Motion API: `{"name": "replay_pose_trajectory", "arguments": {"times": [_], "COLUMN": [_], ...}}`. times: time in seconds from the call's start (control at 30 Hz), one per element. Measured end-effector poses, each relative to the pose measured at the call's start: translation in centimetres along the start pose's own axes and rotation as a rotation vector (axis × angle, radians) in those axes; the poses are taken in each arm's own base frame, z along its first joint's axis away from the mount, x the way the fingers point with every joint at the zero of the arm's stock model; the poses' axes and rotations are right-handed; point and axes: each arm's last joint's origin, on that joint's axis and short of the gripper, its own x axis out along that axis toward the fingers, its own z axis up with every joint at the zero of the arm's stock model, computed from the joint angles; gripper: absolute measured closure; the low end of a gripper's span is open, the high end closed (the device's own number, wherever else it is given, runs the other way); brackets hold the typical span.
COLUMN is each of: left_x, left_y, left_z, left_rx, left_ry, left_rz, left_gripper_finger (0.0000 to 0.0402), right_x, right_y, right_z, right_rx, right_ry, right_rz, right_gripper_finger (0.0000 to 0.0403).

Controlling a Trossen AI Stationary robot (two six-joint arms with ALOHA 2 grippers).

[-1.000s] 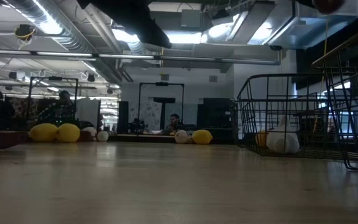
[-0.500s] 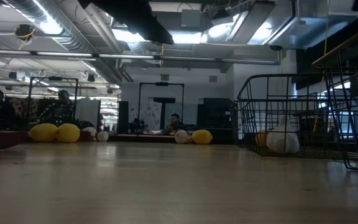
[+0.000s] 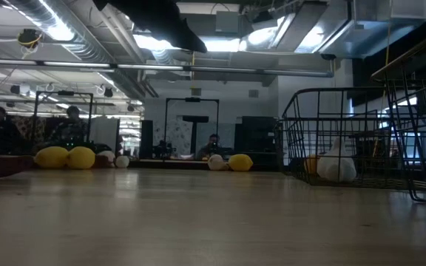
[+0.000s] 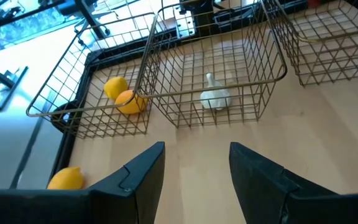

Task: Sort produce into baskets
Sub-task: Put the red chili pepper into the bottom wire basket, then put the white garlic into the middle wire basket

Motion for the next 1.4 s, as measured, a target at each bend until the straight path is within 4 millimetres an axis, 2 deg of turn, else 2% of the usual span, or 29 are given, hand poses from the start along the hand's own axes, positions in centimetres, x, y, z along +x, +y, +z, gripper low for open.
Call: {"name": "replay_pose_trajectory", "arguments": {"times": [0.13, 0.33, 0.6, 0.8, 0.93, 1.03, 1.13, 1.27, 1.4], "left_x": [0.0, 0.0, 0.0, 0.0, 0.0, 0.0, 0.0, 0.0, 0.0], "left_y": [0.0, 0.0, 0.0, 0.0, 0.0, 0.0, 0.0, 0.0, 0.0], "left_z": [0.0, 0.0, 0.0, 0.0, 0.0, 0.0, 0.0, -0.1, -0.1], "left_rx": [0.026, 0.030, 0.021, 0.021, 0.020, 0.020, 0.014, 0.014, -0.014], "left_ry": [0.000, 0.000, 0.000, 0.000, 0.001, 0.000, 0.001, 0.010, 0.011], "left_rz": [0.000, 0.000, 0.000, 0.000, 0.000, 0.000, 0.000, -0.004, -0.004], "left_gripper_finger": [0.0226, 0.0226, 0.0226, 0.0226, 0.0226, 0.0226, 0.0226, 0.0226, 0.0226], "right_x": [1.2, 2.4, 3.8, 3.8, 3.8, 3.0, 1.1, -2.1, -4.9], "right_y": [0.6, 0.9, 1.3, 1.3, 1.2, 1.0, 1.2, 1.6, 1.7], "right_z": [-0.4, 0.0, 0.4, 0.6, 1.0, 1.8, 2.6, 3.7, 5.0], "right_rx": [-0.025, -0.020, -0.013, -0.016, -0.006, 0.025, 0.033, -0.022, -0.110], "right_ry": [0.069, 0.054, -0.005, -0.054, -0.068, -0.075, -0.103, -0.257, -0.499], "right_rz": [-0.055, -0.126, -0.206, -0.217, -0.220, -0.184, -0.128, -0.105, -0.156], "right_gripper_finger": [0.0279, 0.0271, 0.0221, 0.0182, 0.0170, 0.0172, 0.0177, 0.0184, 0.0186]}}
